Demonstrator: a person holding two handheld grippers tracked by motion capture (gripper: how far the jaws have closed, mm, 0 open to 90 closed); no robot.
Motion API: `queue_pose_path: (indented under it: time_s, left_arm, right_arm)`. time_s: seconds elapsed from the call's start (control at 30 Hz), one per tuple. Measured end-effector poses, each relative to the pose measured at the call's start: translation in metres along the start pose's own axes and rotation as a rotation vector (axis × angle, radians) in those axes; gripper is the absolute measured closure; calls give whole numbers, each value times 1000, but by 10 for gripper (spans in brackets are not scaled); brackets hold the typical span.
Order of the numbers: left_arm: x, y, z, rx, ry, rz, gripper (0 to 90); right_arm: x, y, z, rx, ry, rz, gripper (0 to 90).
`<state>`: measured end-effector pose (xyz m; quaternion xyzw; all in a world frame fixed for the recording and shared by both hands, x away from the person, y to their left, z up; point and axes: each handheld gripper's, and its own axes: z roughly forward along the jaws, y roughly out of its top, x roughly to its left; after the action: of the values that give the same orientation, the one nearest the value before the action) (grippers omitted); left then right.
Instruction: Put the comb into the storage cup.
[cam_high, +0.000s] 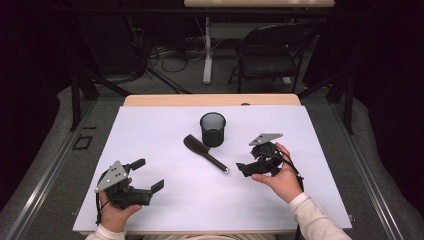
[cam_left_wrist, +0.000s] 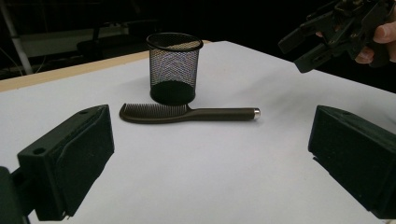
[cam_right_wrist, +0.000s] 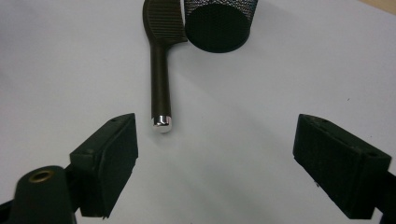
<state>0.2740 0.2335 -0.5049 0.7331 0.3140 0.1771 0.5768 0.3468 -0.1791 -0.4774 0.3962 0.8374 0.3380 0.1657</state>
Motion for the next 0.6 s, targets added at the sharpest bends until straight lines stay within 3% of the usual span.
queue_pose_path:
  time_s: [0.6]
  left_arm:
    - [1, 0, 0, 1, -1, -2, 5]
  right_arm:
    - [1, 13, 20, 65, 14, -22, 141]
